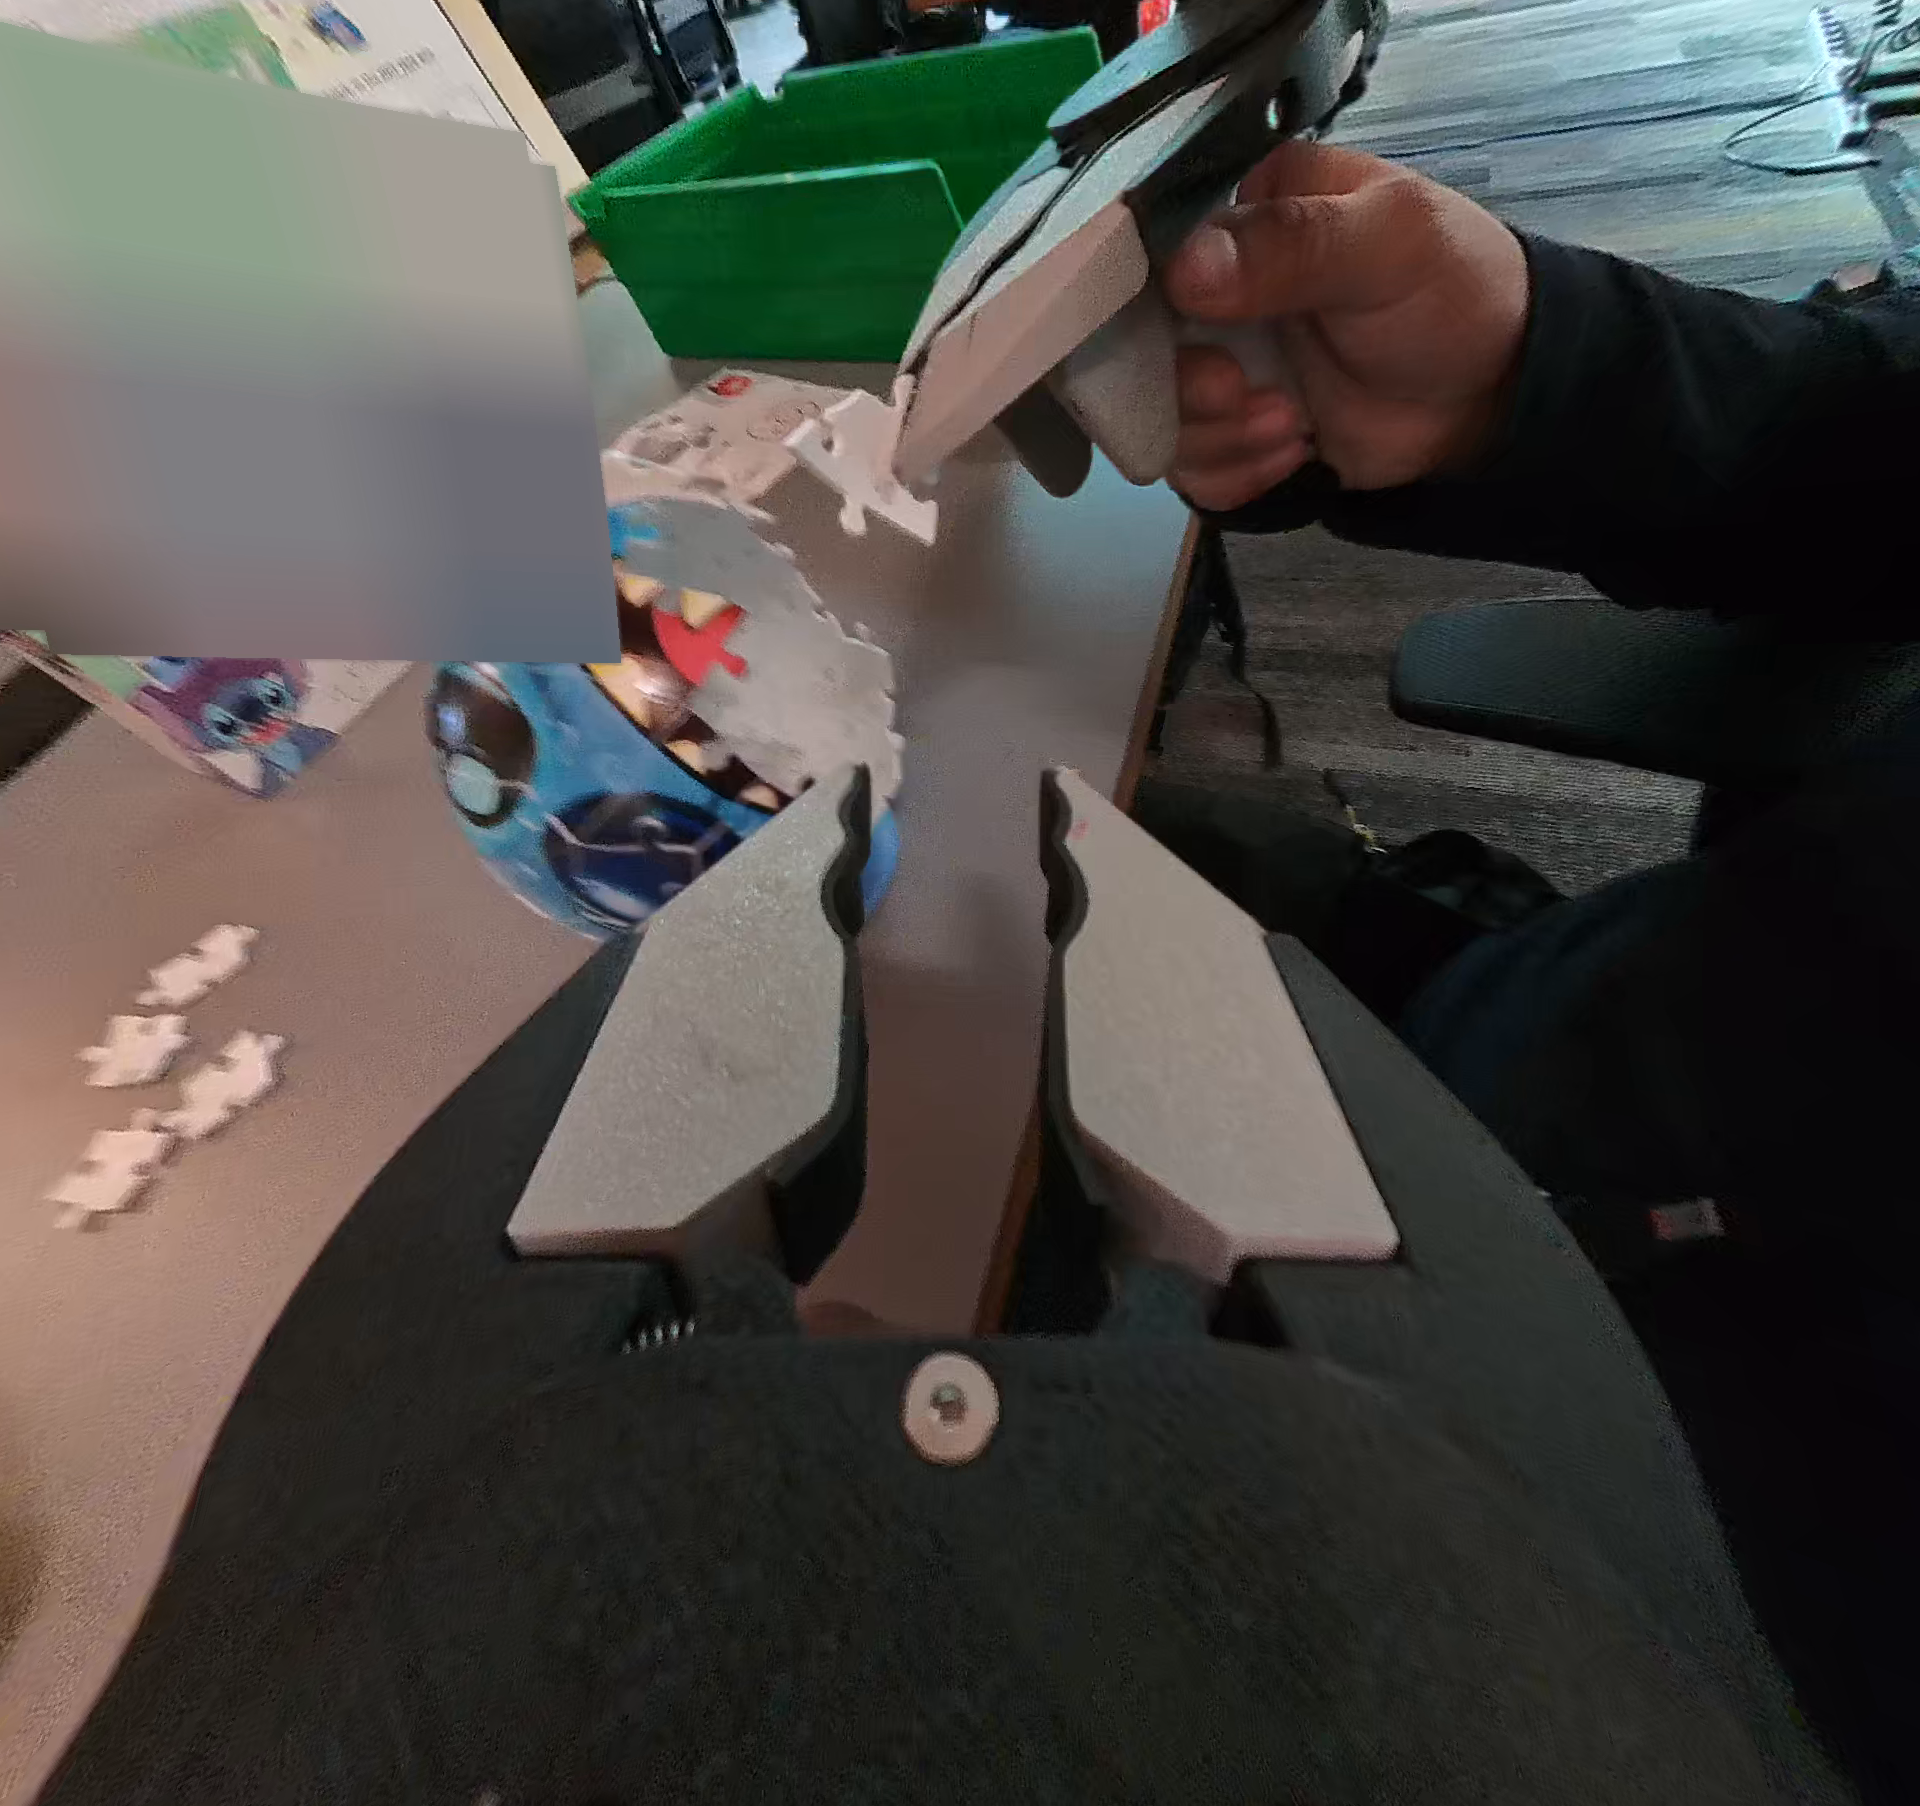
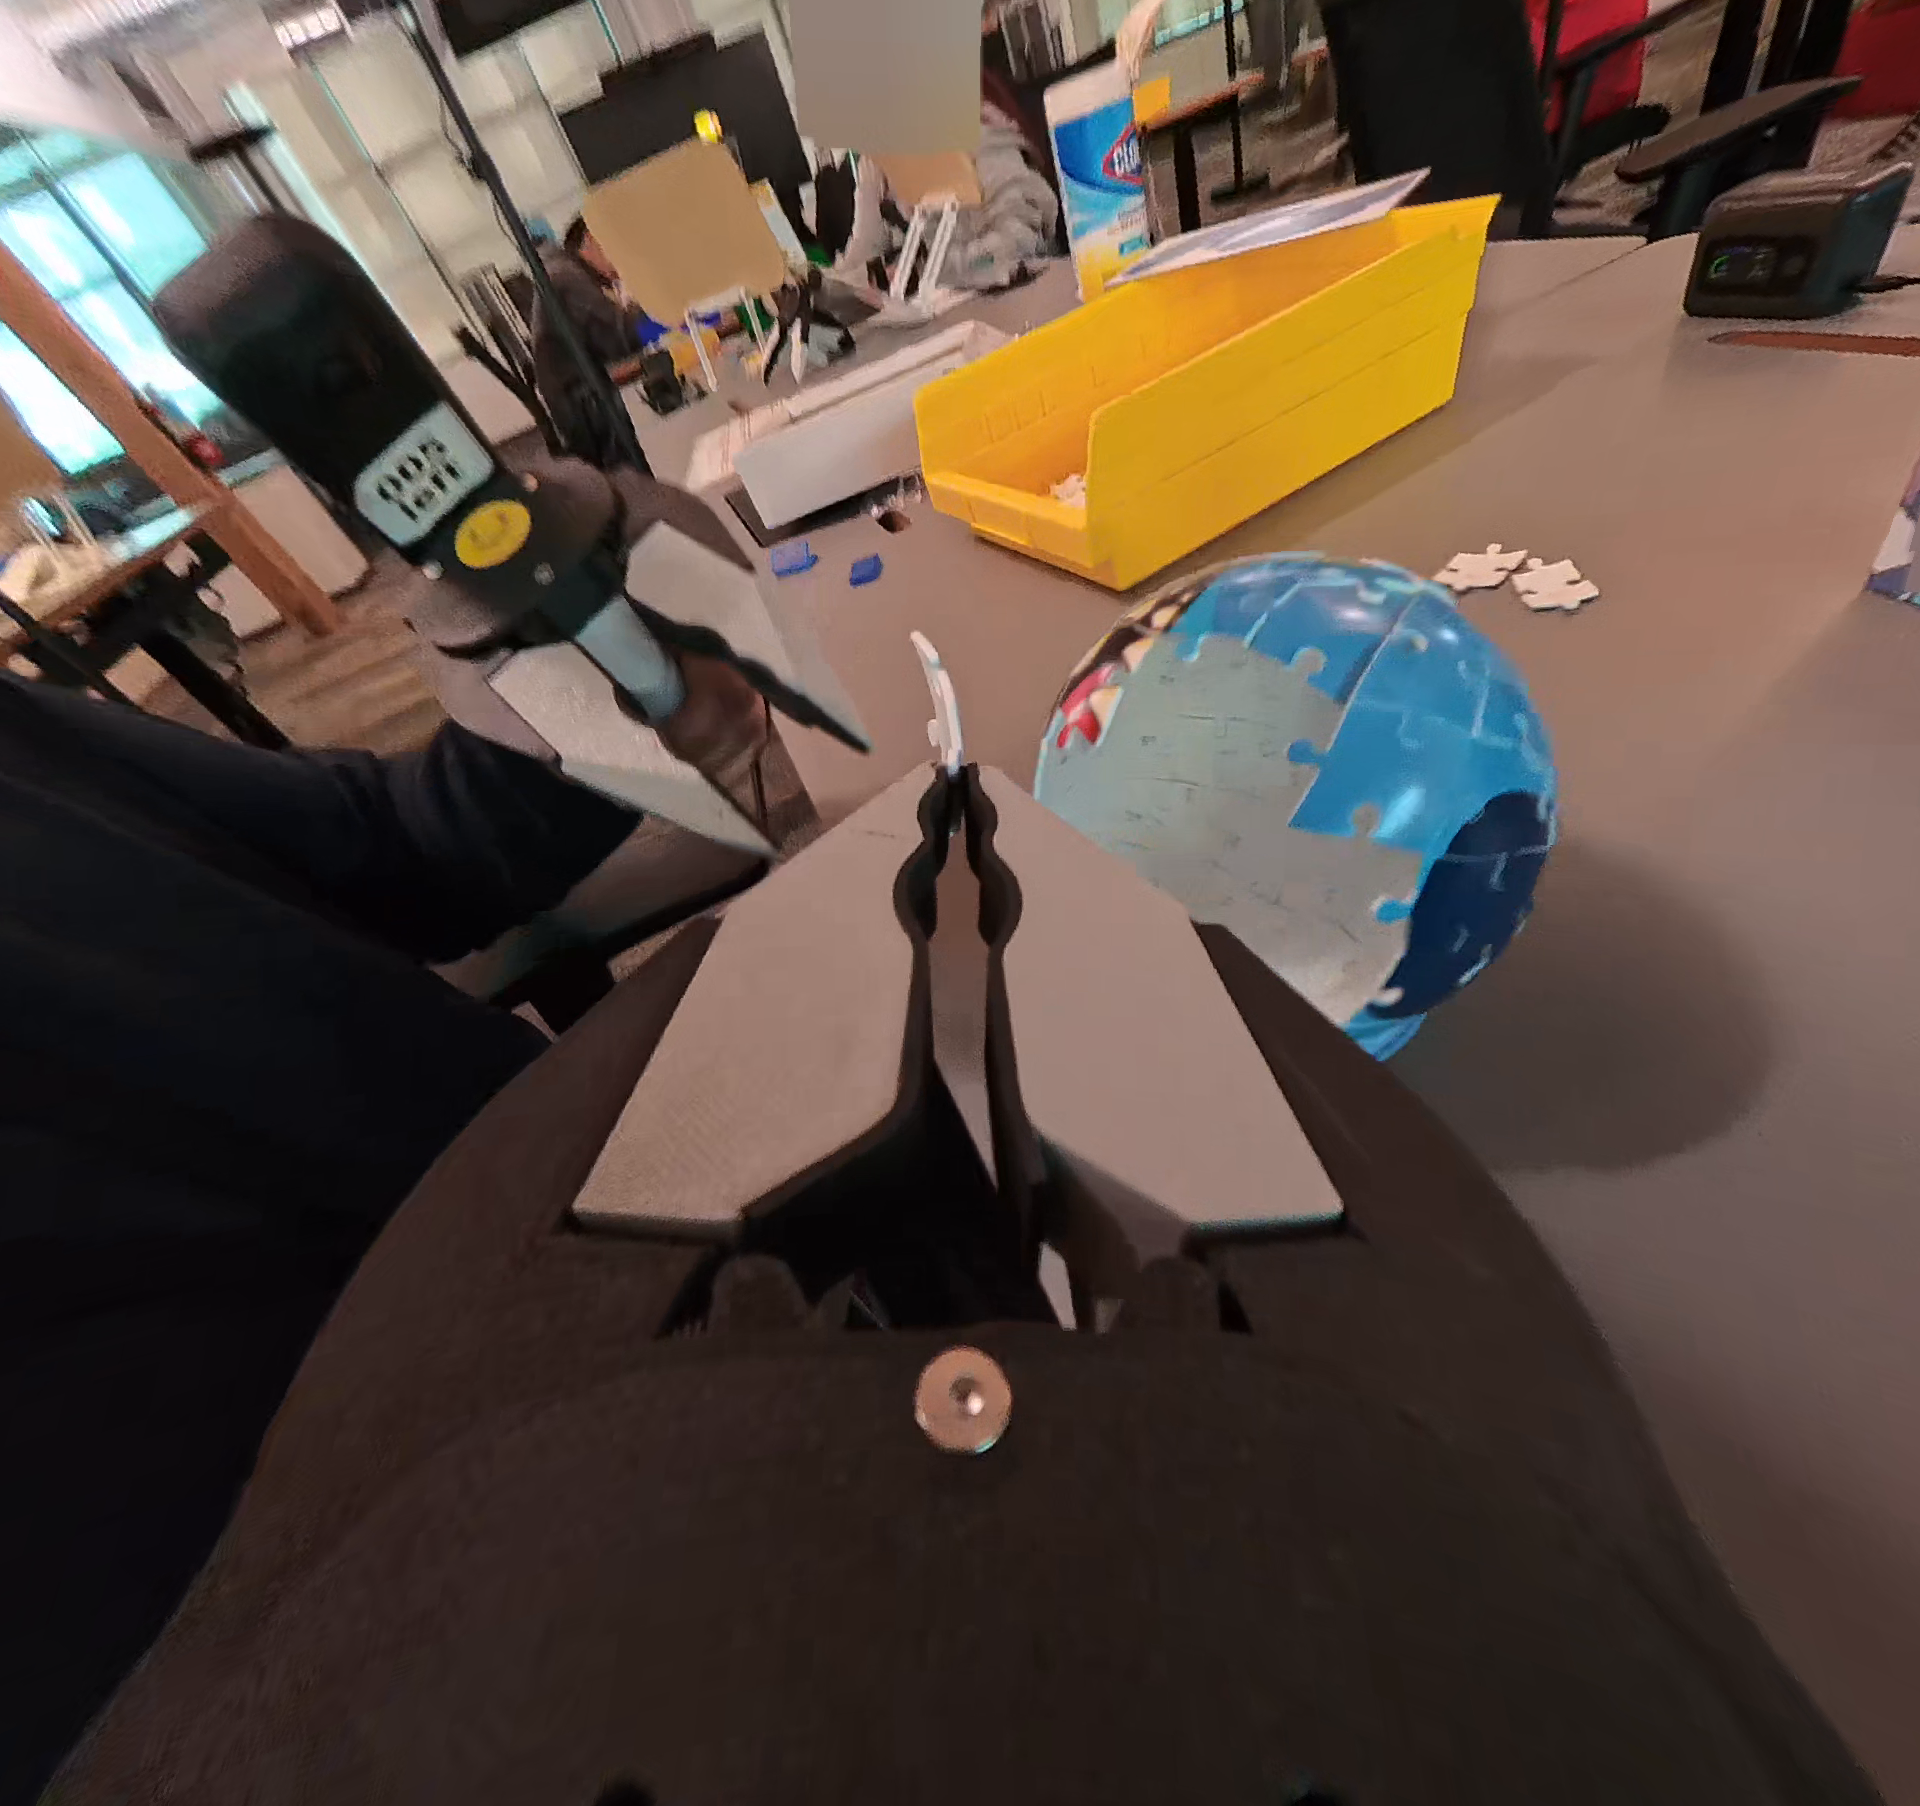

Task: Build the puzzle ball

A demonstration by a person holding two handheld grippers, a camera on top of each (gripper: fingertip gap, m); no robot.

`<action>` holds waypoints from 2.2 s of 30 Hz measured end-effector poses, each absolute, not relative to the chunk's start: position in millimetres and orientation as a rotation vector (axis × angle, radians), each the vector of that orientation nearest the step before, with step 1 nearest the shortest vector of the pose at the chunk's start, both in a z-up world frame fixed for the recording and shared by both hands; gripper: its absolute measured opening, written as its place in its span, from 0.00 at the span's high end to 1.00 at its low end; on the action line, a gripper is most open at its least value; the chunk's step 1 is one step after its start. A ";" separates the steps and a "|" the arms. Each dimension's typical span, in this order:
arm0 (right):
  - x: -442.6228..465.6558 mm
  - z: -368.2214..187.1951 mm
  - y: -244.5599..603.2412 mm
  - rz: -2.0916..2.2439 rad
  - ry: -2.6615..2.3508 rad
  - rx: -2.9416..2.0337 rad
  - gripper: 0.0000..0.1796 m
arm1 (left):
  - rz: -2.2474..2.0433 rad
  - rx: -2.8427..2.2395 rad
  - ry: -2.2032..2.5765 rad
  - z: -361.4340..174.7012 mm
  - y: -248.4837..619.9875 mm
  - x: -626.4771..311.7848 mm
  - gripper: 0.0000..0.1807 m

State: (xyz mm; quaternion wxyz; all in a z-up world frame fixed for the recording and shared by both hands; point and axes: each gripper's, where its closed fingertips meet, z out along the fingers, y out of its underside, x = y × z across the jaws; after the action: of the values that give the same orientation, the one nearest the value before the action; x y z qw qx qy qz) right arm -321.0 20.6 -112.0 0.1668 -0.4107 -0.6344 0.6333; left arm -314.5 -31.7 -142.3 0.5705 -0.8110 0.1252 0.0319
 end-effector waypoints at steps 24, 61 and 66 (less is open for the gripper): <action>-313.4 -171.4 -11.6 2.171 -1.788 -1.326 1.00 | -0.211 -1.857 0.083 -185.5 2.1 -303.9 0.92; -305.9 -181.5 3.6 1.800 -1.968 -1.227 0.96 | -0.457 -1.713 -0.138 -169.3 -6.8 -324.7 1.00; -302.3 -189.2 -4.5 1.641 -2.046 -1.123 0.86 | -0.450 -1.703 -0.160 -170.1 -7.5 -322.8 1.00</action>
State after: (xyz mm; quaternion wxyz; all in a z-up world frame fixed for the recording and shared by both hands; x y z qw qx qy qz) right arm -302.3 -4.5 -189.2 0.1438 -0.3894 -0.7097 0.5692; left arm -322.8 -7.5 -170.1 0.6337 -0.7448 -0.0701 -0.1969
